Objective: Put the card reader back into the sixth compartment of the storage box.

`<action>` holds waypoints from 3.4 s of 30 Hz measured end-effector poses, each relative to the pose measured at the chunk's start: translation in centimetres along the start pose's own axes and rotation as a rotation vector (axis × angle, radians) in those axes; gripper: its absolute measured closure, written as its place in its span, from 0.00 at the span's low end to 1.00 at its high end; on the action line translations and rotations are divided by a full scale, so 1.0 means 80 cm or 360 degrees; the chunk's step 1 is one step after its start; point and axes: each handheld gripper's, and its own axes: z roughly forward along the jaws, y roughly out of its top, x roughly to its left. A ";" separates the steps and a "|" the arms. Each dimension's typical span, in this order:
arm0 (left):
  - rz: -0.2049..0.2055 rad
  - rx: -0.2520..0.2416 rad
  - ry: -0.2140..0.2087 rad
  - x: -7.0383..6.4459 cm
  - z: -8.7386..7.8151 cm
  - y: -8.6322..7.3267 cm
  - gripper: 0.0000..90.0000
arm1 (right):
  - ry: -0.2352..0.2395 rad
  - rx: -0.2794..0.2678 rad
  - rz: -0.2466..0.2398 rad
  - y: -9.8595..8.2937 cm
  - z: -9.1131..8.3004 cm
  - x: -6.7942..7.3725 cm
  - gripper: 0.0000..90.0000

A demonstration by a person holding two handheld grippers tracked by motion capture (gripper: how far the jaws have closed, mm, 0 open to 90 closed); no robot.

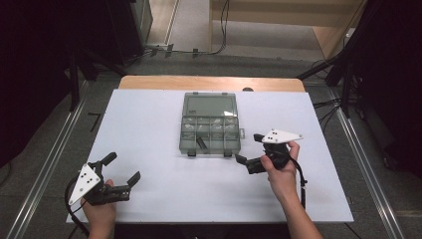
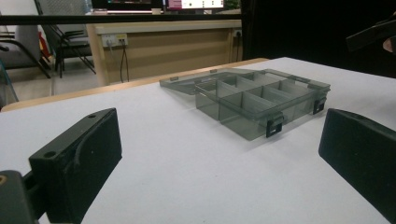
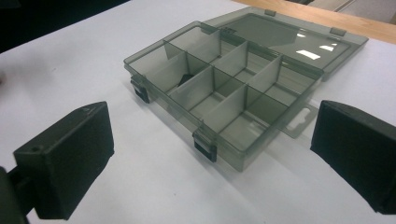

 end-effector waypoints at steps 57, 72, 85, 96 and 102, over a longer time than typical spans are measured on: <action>0.0009 0.0005 0.0003 -0.001 0.000 0.000 0.00 | -0.0201 -0.0333 0.0197 -0.114 -0.135 -0.057 0.00; 0.0005 0.0002 0.0007 -0.001 0.000 0.000 0.00 | -0.0240 -0.0470 0.0207 -0.143 -0.156 -0.077 0.00; 0.0004 0.0004 0.0009 -0.001 0.000 0.000 0.00 | -0.0274 -0.0522 0.0194 -0.154 -0.163 -0.081 0.00; 0.0009 0.0006 0.0009 -0.001 0.000 0.000 0.00 | -0.0278 -0.0530 0.0202 -0.158 -0.162 -0.083 0.00; 0.0018 0.0014 0.0012 -0.001 0.001 0.000 0.00 | -0.0284 -0.0526 0.0203 -0.158 -0.162 -0.084 0.00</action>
